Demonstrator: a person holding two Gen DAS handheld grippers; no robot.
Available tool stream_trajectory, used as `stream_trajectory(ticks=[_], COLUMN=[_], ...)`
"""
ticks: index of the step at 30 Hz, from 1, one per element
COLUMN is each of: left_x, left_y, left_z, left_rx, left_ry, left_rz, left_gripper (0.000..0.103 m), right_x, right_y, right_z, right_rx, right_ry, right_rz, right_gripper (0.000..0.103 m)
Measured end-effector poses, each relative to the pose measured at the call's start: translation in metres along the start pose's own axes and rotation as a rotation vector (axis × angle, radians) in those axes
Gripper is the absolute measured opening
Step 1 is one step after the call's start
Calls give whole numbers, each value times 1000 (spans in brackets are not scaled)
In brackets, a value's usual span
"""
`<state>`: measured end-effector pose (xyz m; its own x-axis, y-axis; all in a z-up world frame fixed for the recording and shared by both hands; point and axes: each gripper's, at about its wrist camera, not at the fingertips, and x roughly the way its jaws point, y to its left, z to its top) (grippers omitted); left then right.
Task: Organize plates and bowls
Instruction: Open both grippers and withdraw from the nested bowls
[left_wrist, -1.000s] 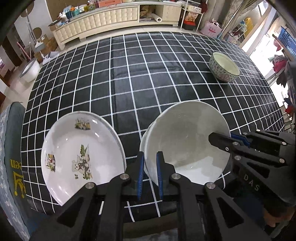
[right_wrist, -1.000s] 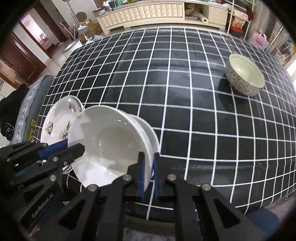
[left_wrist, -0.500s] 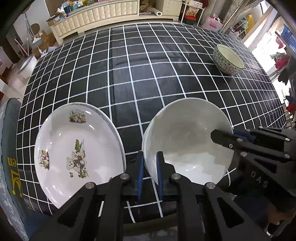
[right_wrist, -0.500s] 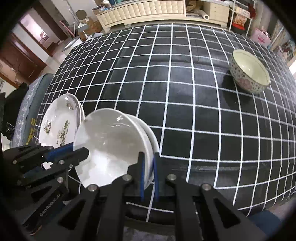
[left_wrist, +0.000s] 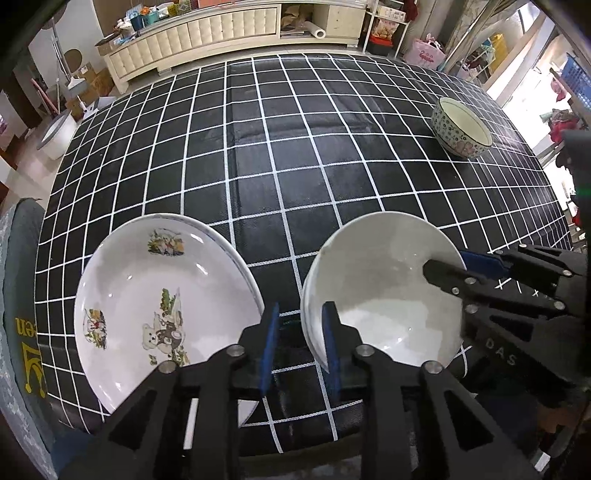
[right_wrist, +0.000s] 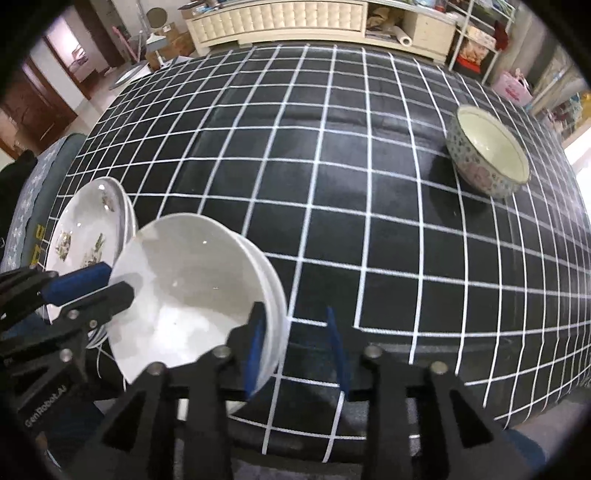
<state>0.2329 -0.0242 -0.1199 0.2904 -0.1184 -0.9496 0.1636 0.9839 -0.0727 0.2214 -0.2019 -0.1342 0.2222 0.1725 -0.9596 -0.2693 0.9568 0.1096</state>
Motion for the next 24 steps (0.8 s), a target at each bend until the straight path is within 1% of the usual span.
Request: stream_trajectory(ticks=[3, 5, 7, 9, 11, 12, 16, 21, 24], left_x=[0, -4, -12, -21, -31, -35, -53, -76, -90], left_y=[-1, -2, -5, -9, -14, -17, -29, -45, -56], left_z=[-3, -4, -4, -3, -2, -2, 2, 7, 11], left_rx=[2, 1, 3, 13, 27, 35, 58, 88, 101], left_ry=[-5, -14, -33, -59, -79, -88, -130, -192, -223], left_rz=[1, -22, -34, -35, -32, -29, 0, -2, -5], left_gripper=[23, 23, 23, 23, 33, 34, 34, 34, 34], right_x=[-7, -17, -28, -41, -52, -57, -78, -103, -119], right_y=[-3, -3, -4, -7, -12, -13, -21, -29, -38], right_z=[0, 0, 2, 3, 2, 2, 0, -3, -4], right_rx=[9, 9, 11, 15, 19, 20, 33, 32, 39], right_ry=[-5, -30, -51, -83, -108, -120, -168, -231, -270], right_rz=[17, 12, 10, 4, 2, 3, 0, -31, -52], right_gripper=[41, 42, 50, 54, 55, 56, 63, 65, 74])
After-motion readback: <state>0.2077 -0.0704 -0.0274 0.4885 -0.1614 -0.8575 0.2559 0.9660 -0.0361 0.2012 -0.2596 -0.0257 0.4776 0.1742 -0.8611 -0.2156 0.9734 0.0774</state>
